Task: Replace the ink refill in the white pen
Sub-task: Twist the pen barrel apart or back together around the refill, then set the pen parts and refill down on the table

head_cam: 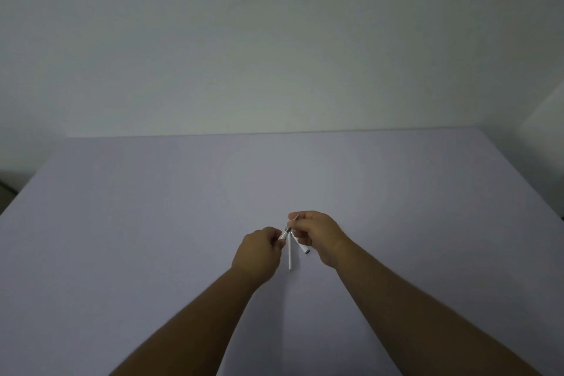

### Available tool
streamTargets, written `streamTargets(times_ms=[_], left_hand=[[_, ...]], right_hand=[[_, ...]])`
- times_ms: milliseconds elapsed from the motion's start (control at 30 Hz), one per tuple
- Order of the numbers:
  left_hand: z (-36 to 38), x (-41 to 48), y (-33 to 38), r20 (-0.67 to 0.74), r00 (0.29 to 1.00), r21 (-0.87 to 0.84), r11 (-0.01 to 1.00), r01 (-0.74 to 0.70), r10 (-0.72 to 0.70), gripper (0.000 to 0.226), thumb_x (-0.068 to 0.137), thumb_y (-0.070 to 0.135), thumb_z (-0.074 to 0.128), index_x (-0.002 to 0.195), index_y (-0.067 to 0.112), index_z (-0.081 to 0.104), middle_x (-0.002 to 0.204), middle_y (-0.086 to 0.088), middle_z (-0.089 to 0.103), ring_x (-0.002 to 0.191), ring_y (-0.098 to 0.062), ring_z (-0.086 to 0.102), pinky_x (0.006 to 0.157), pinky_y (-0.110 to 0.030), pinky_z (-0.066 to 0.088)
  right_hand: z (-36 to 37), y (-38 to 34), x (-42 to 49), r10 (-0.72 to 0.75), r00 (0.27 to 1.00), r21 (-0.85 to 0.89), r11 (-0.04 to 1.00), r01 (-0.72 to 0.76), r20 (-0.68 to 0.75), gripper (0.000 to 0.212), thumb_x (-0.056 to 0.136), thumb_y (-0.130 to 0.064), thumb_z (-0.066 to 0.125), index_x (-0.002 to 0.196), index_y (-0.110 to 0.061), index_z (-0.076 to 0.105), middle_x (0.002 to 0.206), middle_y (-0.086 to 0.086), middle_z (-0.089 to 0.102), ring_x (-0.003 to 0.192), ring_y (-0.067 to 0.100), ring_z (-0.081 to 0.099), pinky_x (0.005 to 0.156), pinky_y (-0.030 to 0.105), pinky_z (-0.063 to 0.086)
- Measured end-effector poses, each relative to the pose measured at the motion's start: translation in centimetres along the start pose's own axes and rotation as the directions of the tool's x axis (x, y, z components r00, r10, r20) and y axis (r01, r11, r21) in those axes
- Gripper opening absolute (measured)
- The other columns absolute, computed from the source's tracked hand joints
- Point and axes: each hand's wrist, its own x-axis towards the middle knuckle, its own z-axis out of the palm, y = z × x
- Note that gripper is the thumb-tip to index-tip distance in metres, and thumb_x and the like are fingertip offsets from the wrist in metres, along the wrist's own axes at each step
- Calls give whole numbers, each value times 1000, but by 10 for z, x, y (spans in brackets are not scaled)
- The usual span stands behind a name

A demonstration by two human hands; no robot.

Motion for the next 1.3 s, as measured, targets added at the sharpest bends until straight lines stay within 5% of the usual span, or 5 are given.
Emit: streamTargets(times_ms=[700,800,900,1067,1300], left_hand=[[6,8,-14,113,992,-137,988,76,-61,20,93,25,46,110,32,51,84,2,58,62,-13,54,58,-25,47],[11,9,-20,115,990,-147,984,98,-81,21,92,22,46,111,29,52,81,1,59,58,-11,51,53,-21,43],[16,10,-23,131,986,-169,978,120,-99,21,92,22,47,111,29,53,81,0,60,59,-12,52,55,-23,44],[21,12,-28,167,980,-171,976,134,-105,21,92,24,47,112,30,52,83,0,60,62,-12,54,62,-26,46],[24,13,-28,192,976,-183,973,140,-105,22,92,25,48,112,30,53,81,3,59,61,-13,53,61,-27,47]], right_hand=[[-19,-16,31,-77,917,119,984,133,-390,11,82,-8,61,91,-12,64,72,4,63,60,13,52,63,27,49],[-30,4,39,-67,959,-262,965,-9,-277,20,80,-6,59,98,-10,67,79,9,65,65,21,57,70,31,49],[-32,33,43,-122,975,-708,705,-48,-187,20,83,-13,58,101,-13,68,101,9,70,95,25,64,81,25,46],[-30,54,46,-168,974,-853,520,-40,-149,20,88,-17,52,100,-10,66,106,16,66,100,32,60,81,34,48],[-29,58,46,-181,970,-840,542,-39,-161,19,88,-17,55,100,-9,68,105,16,66,99,31,61,81,34,48]])
